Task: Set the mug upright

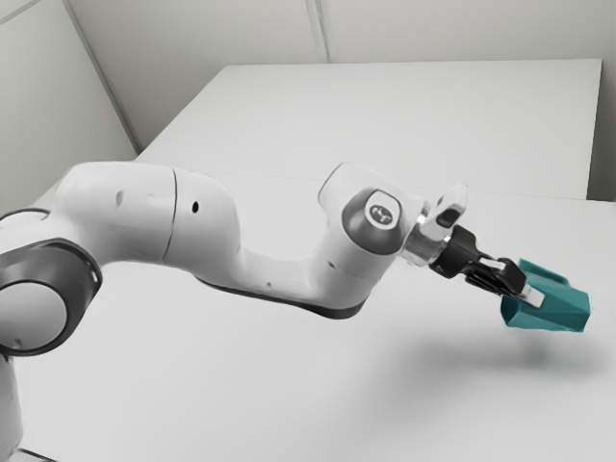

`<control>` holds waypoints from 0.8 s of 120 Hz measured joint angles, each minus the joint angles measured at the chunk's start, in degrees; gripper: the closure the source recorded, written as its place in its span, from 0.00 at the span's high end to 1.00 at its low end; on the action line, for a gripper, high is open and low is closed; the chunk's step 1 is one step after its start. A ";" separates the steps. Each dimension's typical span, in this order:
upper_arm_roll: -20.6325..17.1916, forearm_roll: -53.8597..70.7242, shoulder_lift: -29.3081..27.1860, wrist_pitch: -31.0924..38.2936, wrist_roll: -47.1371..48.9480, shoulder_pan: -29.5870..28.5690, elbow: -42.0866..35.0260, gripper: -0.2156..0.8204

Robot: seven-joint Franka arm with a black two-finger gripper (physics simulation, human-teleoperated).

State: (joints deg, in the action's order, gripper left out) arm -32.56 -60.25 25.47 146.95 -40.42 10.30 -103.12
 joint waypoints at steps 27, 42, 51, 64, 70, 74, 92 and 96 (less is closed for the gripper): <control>0.14 29.43 -7.70 -6.52 9.80 -7.21 -2.65 0.03; 0.14 43.35 -11.37 -13.68 16.91 -10.61 -2.64 0.03; 0.14 49.49 -12.97 -18.06 20.77 -12.53 -2.64 0.03; 0.14 56.56 -14.24 -23.98 26.32 -14.85 -2.69 0.03; 0.14 59.09 -14.59 -26.16 28.74 -15.75 -2.71 0.03; 0.14 60.61 -14.90 -27.39 30.26 -16.59 -2.71 0.03; 0.10 65.88 -16.78 -31.33 36.23 -20.84 -2.74 0.03; 0.11 66.45 -17.34 -31.92 37.50 -21.73 -2.80 0.03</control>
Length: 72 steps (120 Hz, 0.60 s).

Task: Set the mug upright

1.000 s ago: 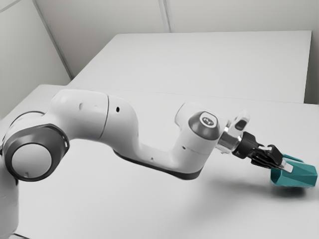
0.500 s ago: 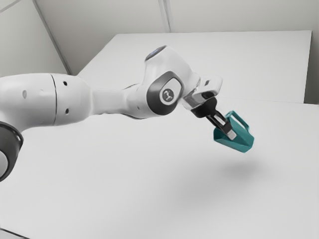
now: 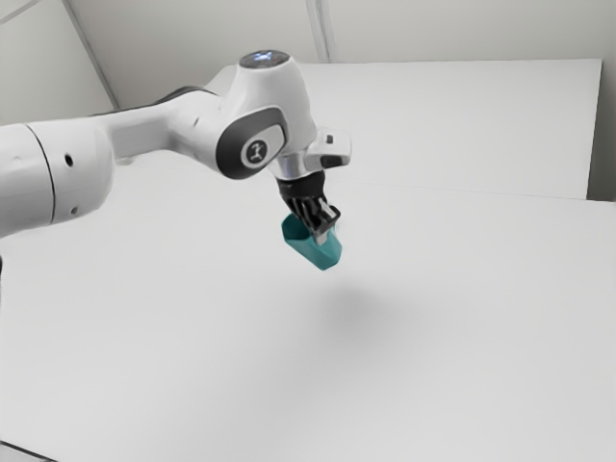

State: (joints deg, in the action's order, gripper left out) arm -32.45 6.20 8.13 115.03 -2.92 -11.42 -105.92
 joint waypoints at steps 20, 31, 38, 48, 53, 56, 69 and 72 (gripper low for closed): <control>-0.01 1.93 -0.75 -2.02 4.84 -5.87 -0.01 0.03; 0.01 2.42 -0.80 -2.50 6.50 -7.46 -0.01 0.03; 0.01 2.60 -0.72 -2.70 7.32 -8.07 -0.24 0.03; 0.01 2.97 -0.77 -2.90 8.31 -9.02 -1.17 0.03; 0.01 3.16 -1.08 -2.95 8.75 -9.48 -2.03 0.03; 0.02 3.25 -1.29 -2.96 8.97 -9.74 -2.55 0.03; -0.03 3.48 -1.67 -2.73 9.81 -10.73 -4.58 0.03; -0.04 3.51 -1.67 -2.46 9.98 -11.04 -5.04 0.03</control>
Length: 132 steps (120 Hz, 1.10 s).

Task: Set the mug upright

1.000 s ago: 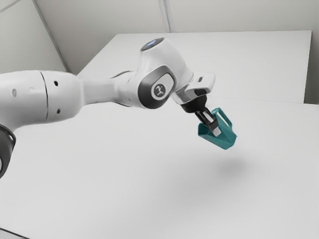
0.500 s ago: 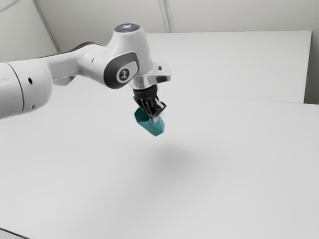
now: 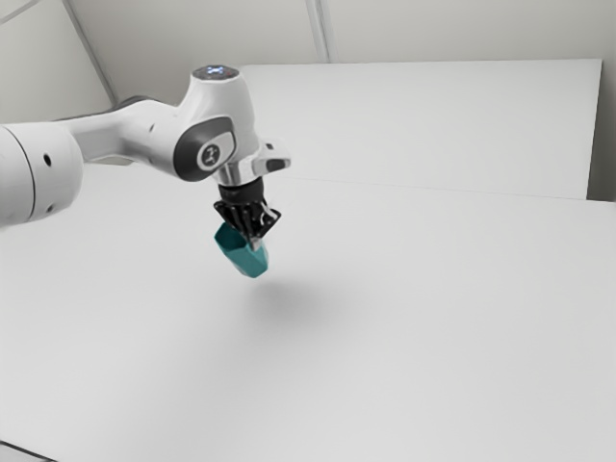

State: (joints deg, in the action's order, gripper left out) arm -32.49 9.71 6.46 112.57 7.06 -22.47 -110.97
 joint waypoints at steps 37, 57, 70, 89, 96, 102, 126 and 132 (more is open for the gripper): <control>0.04 0.07 0.56 2.93 1.72 -1.43 -4.27 0.03; 0.06 0.14 0.89 4.29 2.35 -2.23 -6.01 0.03; 0.00 0.82 1.01 4.91 2.68 -2.76 -6.70 0.03; 0.00 1.26 1.32 5.62 3.06 -2.89 -7.15 0.03; 0.02 1.34 1.67 5.86 3.18 -2.87 -7.17 0.03; 0.04 1.39 1.87 6.08 3.27 -2.89 -7.18 0.03; 0.03 1.38 2.28 6.86 3.55 -2.89 -7.81 0.07; 0.00 1.32 2.28 7.00 3.57 -2.89 -7.96 0.14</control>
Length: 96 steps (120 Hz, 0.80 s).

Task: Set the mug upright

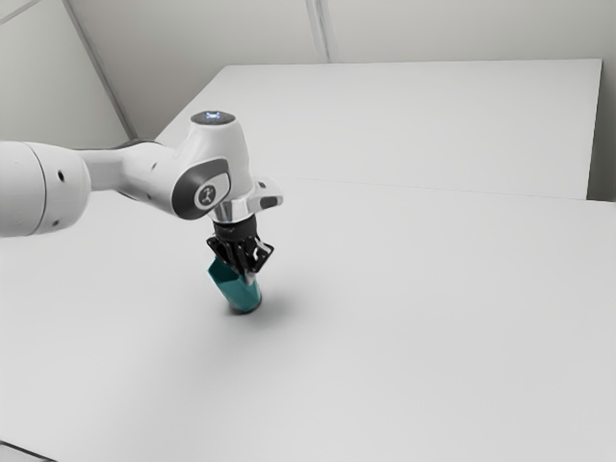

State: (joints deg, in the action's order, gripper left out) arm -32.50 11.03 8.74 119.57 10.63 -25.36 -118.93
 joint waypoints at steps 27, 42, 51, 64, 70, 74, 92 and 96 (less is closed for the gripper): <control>-0.28 -0.16 -3.62 -0.06 0.18 0.12 -0.03 0.55; -0.84 -0.30 -7.36 -1.34 0.26 0.13 0.39 0.66; -1.10 -1.28 -8.64 -3.08 0.36 0.35 2.04 0.70; -0.30 -5.53 -10.08 -6.08 0.43 1.69 5.64 0.74; -0.52 -6.67 -10.07 -8.99 0.41 1.75 10.66 0.75; -0.71 -7.22 -10.13 -11.06 0.40 1.66 13.71 0.75; -1.02 -8.47 -10.11 -19.96 0.38 1.49 23.70 0.77; -0.92 -8.59 -10.03 -21.58 0.38 1.55 25.17 0.78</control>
State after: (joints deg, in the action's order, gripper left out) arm -33.41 2.44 -1.29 97.99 11.00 -23.81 -93.76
